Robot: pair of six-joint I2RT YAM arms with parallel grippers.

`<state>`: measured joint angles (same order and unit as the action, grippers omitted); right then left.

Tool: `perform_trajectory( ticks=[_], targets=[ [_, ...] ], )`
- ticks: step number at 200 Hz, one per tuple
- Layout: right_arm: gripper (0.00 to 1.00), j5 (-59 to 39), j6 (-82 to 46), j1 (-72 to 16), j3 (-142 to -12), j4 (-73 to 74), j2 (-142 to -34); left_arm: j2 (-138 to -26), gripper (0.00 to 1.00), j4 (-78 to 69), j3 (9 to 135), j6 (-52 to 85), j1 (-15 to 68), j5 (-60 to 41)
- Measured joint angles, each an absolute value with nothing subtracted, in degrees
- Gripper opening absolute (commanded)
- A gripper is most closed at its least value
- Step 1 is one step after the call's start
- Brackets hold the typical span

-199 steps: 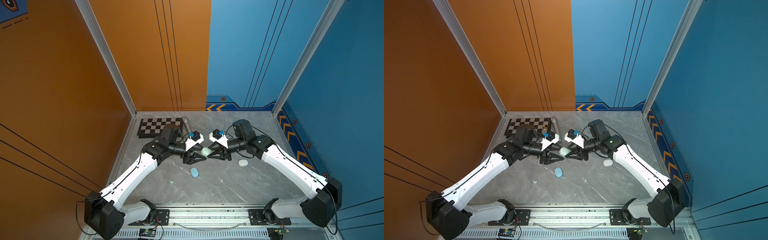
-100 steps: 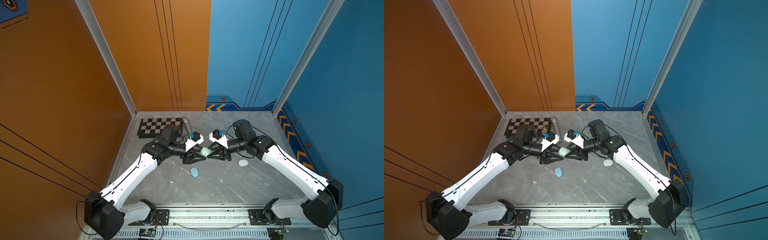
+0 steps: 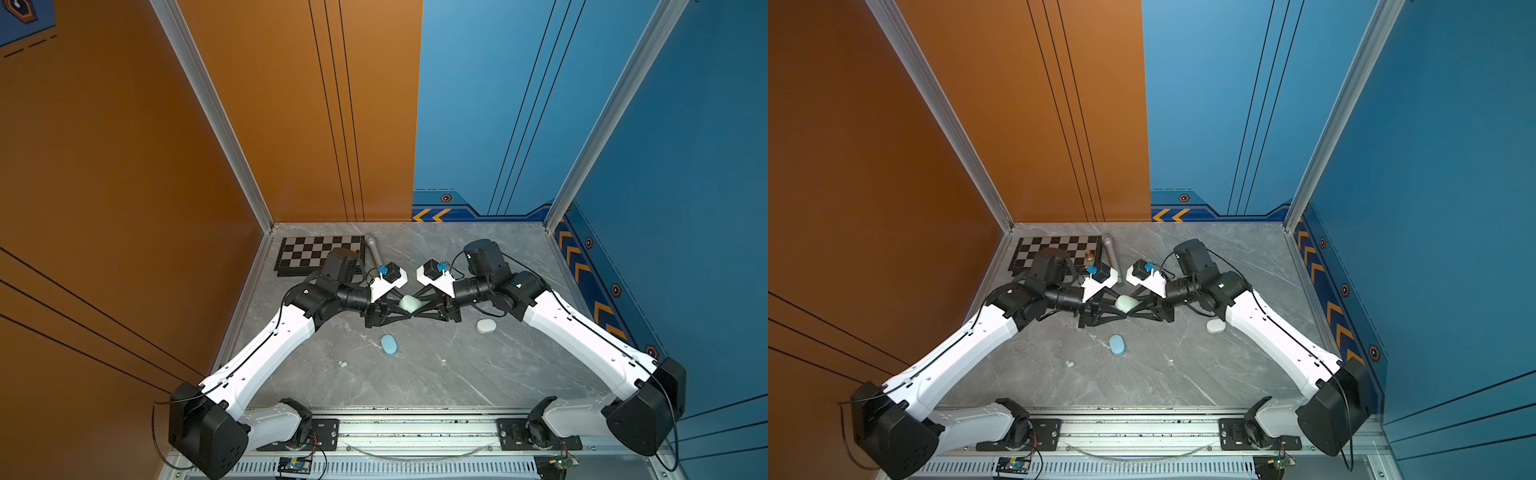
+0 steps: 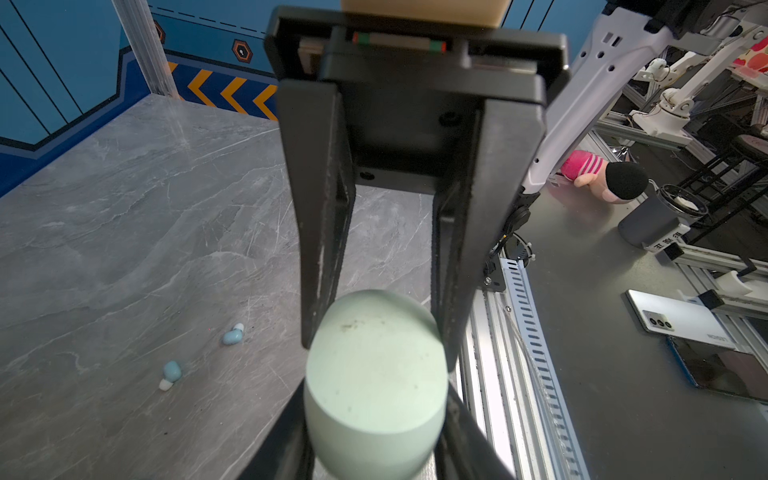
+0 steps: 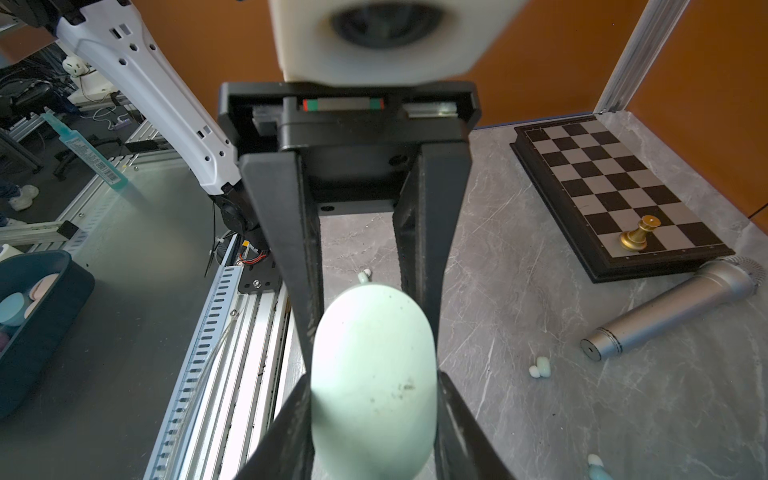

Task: Insert the wireless bluetooth earbuds into the charging case
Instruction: 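Pull the case lid open with the right gripper while the left gripper holds the base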

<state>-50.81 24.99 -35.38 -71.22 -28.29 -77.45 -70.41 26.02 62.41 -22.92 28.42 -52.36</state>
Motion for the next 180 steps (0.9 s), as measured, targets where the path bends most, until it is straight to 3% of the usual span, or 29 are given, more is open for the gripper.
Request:
perform_trajectory(
  ticks=[28, 60, 78, 180],
  targets=[
    [0.36, -50.8, 24.3, -35.4, -71.1, -28.0, -77.5, -70.6, 0.01, 26.3, 62.6, -22.9, 28.5, -52.4],
    [0.56, -50.7, 22.2, -35.4, -69.6, -25.7, -77.5, -70.8, 0.0, 26.8, 62.7, -23.0, 28.5, -51.5],
    [0.62, -50.5, 20.3, -35.3, -68.8, -23.9, -77.5, -71.0, 0.0, 26.8, 62.7, -22.9, 28.5, -51.3],
    [0.67, -50.4, 13.8, -32.9, -66.4, -18.1, -76.2, -71.0, 0.0, 26.4, 62.7, -22.9, 28.5, -49.9]
  ],
)
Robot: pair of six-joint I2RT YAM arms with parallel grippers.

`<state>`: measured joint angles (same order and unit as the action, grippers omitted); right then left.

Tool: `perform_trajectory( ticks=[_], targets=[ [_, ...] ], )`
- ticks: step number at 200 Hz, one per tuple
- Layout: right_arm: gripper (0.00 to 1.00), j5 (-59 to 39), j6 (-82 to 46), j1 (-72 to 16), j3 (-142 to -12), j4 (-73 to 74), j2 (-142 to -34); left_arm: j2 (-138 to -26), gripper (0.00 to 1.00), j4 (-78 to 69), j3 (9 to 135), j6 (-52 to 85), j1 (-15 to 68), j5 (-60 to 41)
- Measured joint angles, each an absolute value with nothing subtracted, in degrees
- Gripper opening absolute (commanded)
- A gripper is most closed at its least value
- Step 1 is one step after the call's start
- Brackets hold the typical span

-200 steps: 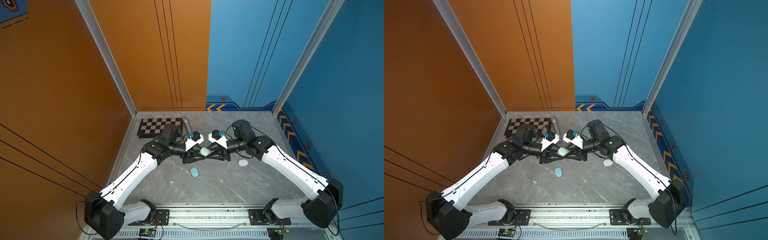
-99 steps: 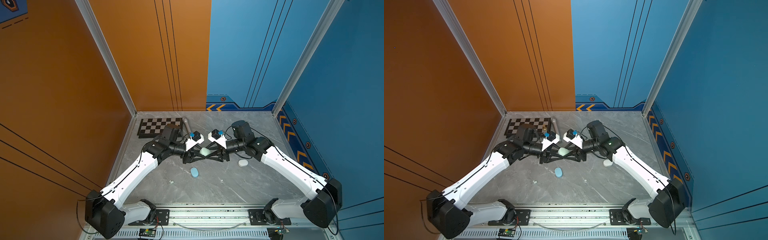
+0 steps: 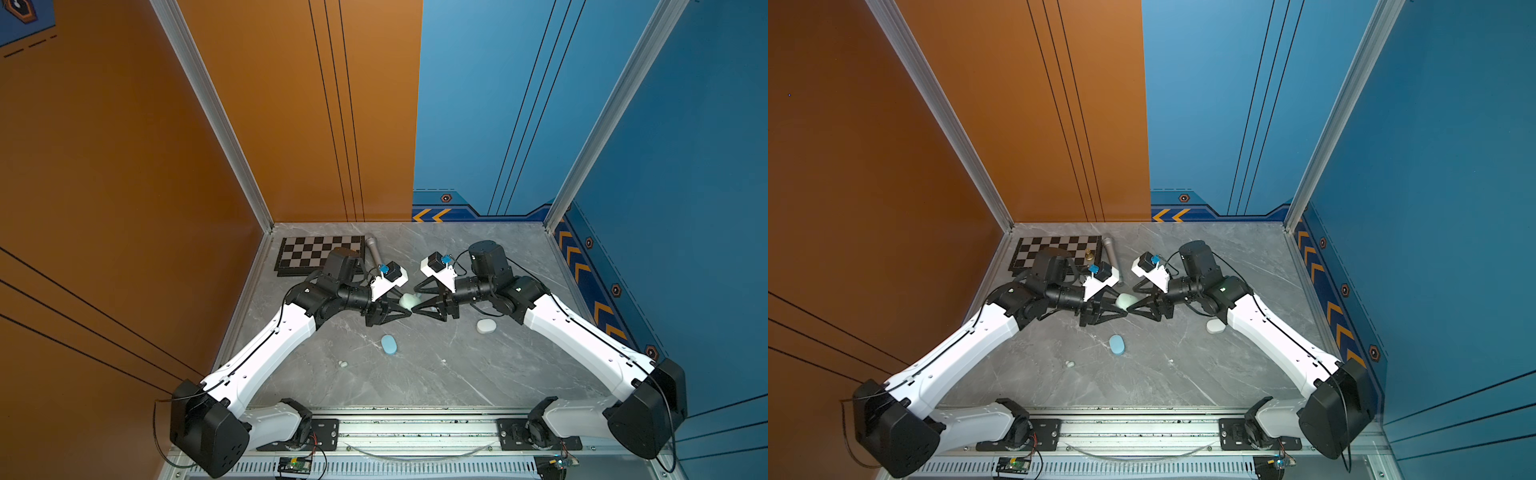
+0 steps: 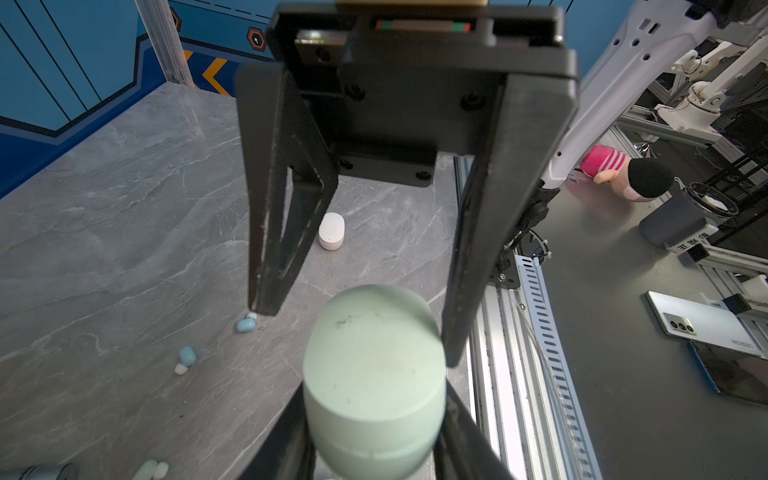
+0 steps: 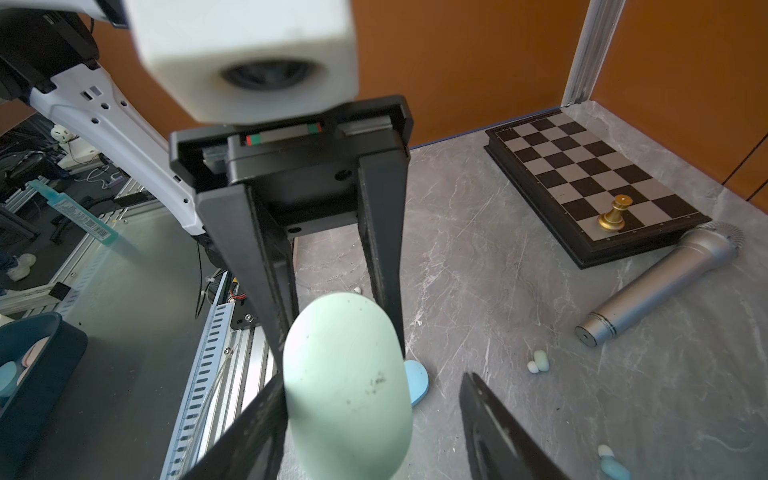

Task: Insert the wireless bluetooth earbuds into the charging case
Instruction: 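Pull the case lid open with the right gripper while the left gripper holds the base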

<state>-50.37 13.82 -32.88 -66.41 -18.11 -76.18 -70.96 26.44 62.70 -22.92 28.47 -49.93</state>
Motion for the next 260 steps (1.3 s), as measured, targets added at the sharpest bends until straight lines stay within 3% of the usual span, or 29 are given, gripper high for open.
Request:
perform_trajectory(
  ticks=[50, 120, 219, 242, 254, 260],
  targets=[
    [0.67, -48.8, 12.3, -31.1, -66.2, -15.7, -74.6, -71.0, 0.0, 26.8, 62.7, -22.9, 28.5, -50.0],
    [0.57, -43.0, 11.8, -30.2, -64.5, -13.2, -74.0, -71.3, 0.0, 27.0, 64.3, -22.2, 28.6, -50.8],
    [0.08, -43.5, 12.8, -30.9, -61.8, -11.2, -72.0, -74.3, 0.0, 27.1, 67.4, -19.9, 29.3, -51.0],
    [0.01, -43.0, 12.6, -30.9, -61.4, -10.8, -71.1, -74.6, 0.0, 26.9, 67.8, -18.1, 29.5, -51.1],
    [0.0, -42.8, 12.6, -30.9, -61.2, -10.6, -70.9, -74.7, 0.05, 26.8, 67.9, -17.3, 29.6, -51.1],
    [0.0, -42.7, 12.6, -30.9, -61.2, -10.6, -70.8, -74.7, 0.13, 26.8, 67.9, -16.9, 29.6, -51.1]
  ],
)
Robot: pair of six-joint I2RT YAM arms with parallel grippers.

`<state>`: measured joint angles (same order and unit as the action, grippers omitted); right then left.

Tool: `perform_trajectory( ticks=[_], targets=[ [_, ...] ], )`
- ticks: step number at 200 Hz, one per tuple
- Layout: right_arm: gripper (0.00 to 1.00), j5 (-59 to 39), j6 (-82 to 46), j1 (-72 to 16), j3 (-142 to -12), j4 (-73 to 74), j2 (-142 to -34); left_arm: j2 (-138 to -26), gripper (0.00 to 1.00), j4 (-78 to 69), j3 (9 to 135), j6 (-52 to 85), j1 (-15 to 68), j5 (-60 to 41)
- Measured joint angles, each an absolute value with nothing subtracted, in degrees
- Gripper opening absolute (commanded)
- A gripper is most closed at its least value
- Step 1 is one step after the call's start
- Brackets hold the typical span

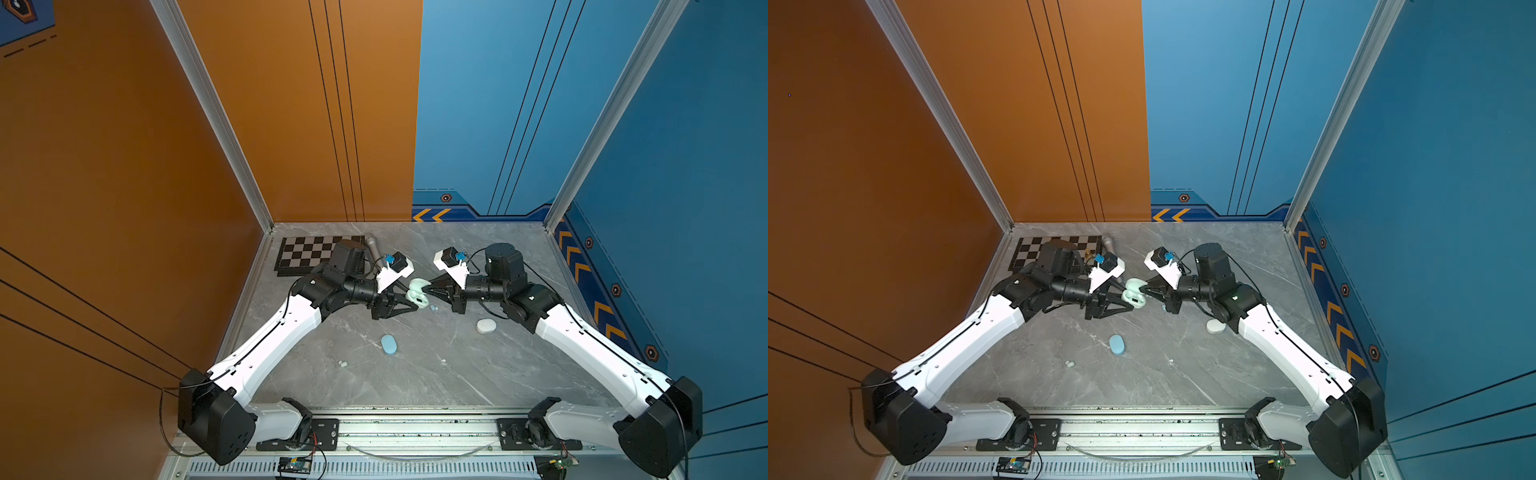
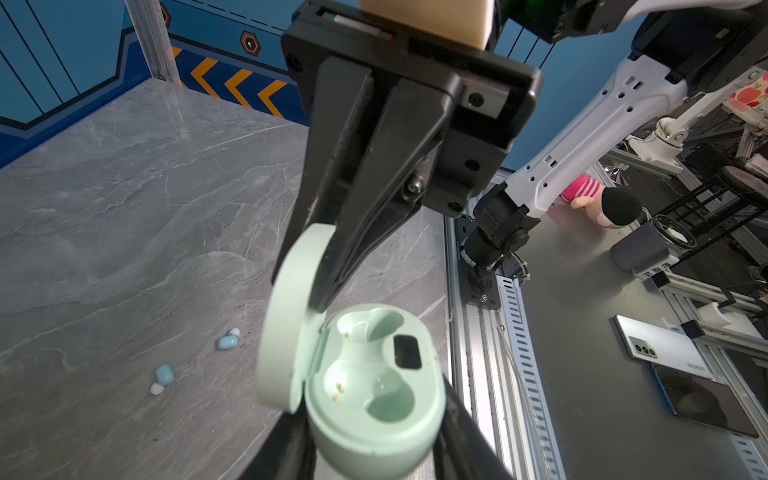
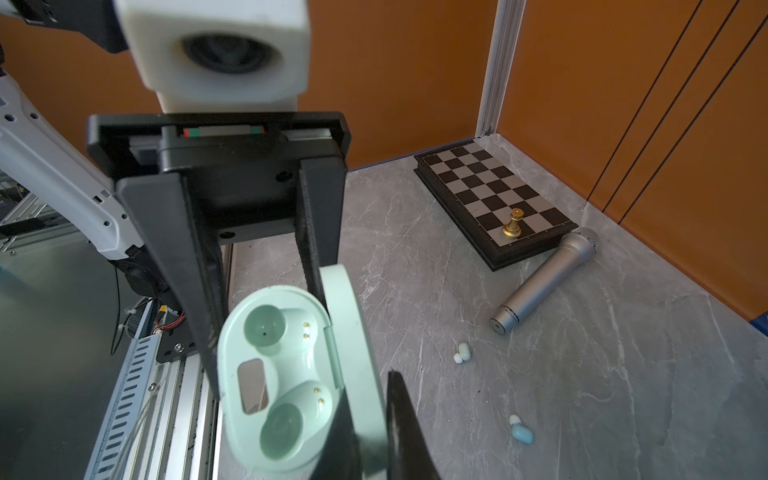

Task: Insert the wireless bluetooth earbuds into the charging case
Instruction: 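Pull the case lid open with the right gripper while the left gripper holds the base, then release the lid with the right gripper and swing it toward the earbuds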

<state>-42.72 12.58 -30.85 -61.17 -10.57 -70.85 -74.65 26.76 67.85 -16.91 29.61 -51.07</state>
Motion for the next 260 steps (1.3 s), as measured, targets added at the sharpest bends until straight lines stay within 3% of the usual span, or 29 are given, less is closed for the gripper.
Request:
perform_trajectory(
  ticks=[8, 28, 76, 99, 145, 192, 223, 260],
  targets=[
    [0.0, -42.5, 12.6, -30.9, -61.1, -10.4, -70.8, -74.7, 0.26, 26.7, 67.9, -16.4, 29.6, -51.0],
    [0.0, -41.5, 12.6, -31.0, -61.0, -10.2, -70.5, -74.7, 0.44, 26.3, 67.9, -15.3, 29.6, -51.0],
    [0.0, -34.1, 18.1, -32.3, -61.7, -11.7, -70.2, -72.9, 0.64, 26.0, 67.9, -13.4, 28.7, -48.6],
    [0.0, -30.5, 22.1, -33.7, -62.5, -13.6, -70.2, -70.3, 0.67, 26.0, 68.1, -14.2, 28.4, -45.0],
    [0.0, -28.2, 25.6, -34.6, -63.8, -14.6, -70.5, -71.2, 0.61, 26.7, 73.1, -19.6, 29.7, -37.3],
    [0.0, -28.2, 26.1, -36.1, -64.7, -14.7, -71.8, -75.7, 0.44, 27.6, 76.2, -24.3, 32.3, -33.5],
    [0.0, -28.2, 26.1, -36.4, -64.8, -14.7, -72.6, -77.4, 0.25, 28.3, 76.6, -25.4, 32.7, -33.1],
    [0.0, -28.2, 25.9, -36.4, -64.9, -14.6, -72.7, -77.3, 0.11, 29.3, 76.6, -26.3, 32.8, -33.2]
  ],
)
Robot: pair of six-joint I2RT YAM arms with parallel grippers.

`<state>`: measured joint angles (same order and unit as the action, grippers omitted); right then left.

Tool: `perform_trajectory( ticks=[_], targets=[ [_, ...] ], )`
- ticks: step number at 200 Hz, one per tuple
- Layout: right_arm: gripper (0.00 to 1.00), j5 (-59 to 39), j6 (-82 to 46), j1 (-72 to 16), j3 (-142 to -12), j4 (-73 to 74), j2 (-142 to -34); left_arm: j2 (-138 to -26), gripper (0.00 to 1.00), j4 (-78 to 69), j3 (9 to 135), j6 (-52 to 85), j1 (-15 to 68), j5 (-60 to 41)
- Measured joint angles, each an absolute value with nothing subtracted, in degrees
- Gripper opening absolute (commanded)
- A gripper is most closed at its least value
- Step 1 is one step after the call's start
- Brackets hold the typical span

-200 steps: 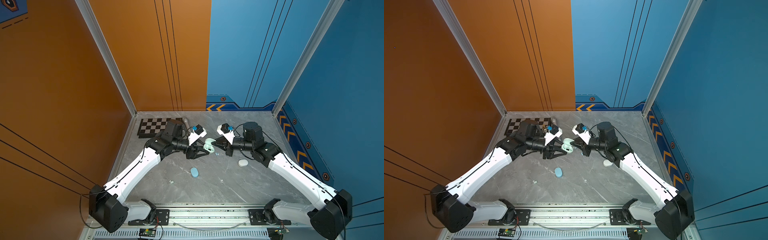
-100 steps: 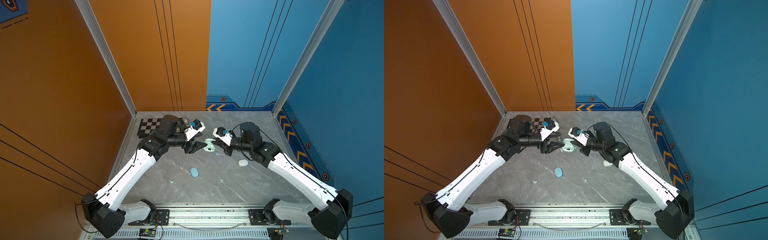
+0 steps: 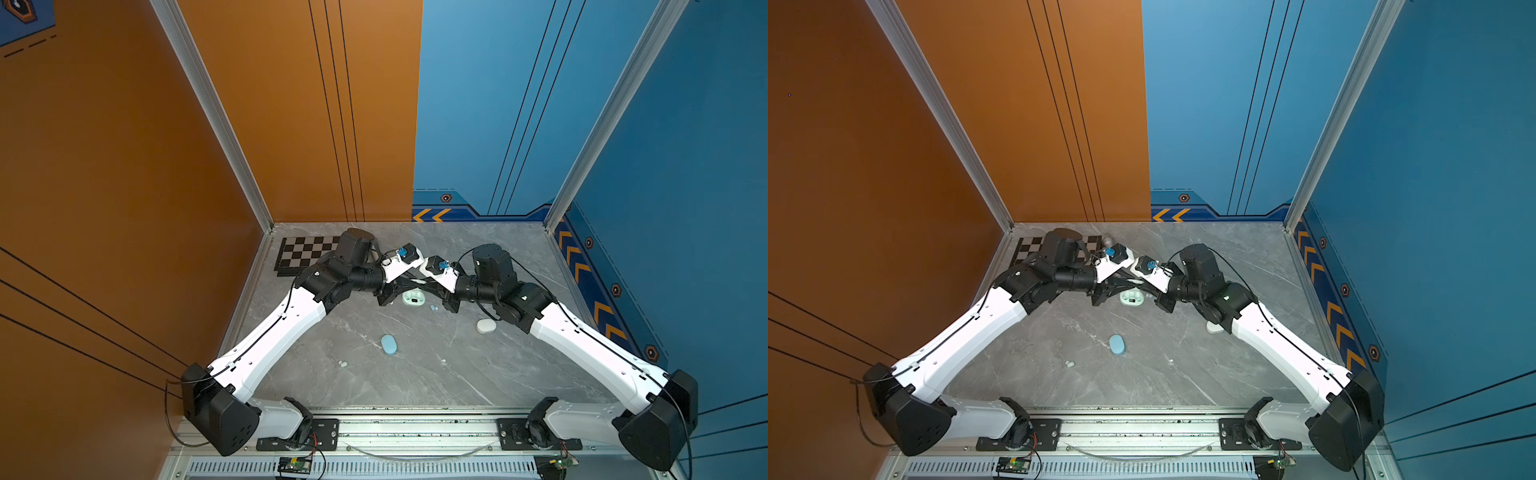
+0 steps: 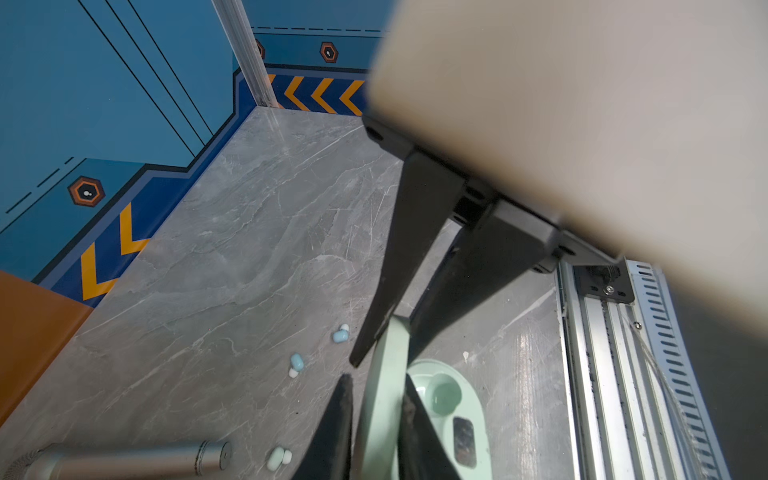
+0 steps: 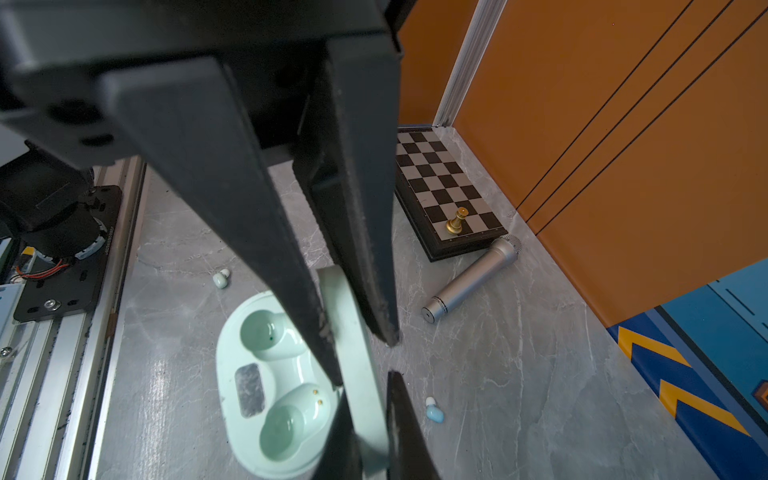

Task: Insert the wireless bluetooth earbuds into the charging case
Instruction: 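Release the lid with the right gripper and swing it toward the earbuds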

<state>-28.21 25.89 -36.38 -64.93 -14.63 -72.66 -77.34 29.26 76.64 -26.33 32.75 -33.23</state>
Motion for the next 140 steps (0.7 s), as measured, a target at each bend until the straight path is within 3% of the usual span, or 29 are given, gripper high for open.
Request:
perform_trajectory(
  ticks=[11, 48, 66, 140],
  targets=[
    [0.0, -28.3, 25.1, -36.2, -65.0, -14.7, -72.7, -77.3, 0.06, 29.6, 76.6, -27.4, 32.8, -33.4],
    [0.22, -28.9, 21.6, -35.7, -65.1, -14.3, -72.7, -77.1, 0.0, 29.6, 76.6, -27.7, 32.5, -33.2],
    [0.28, -29.8, 19.2, -34.2, -65.1, -12.6, -72.5, -76.9, 0.0, 29.8, 76.6, -26.5, 31.0, -33.1],
    [0.28, -25.0, -11.6, -25.3, -67.1, -7.6, -72.5, -73.9, 0.0, 31.0, 78.0, -16.0, 21.5, -30.2]
  ],
)
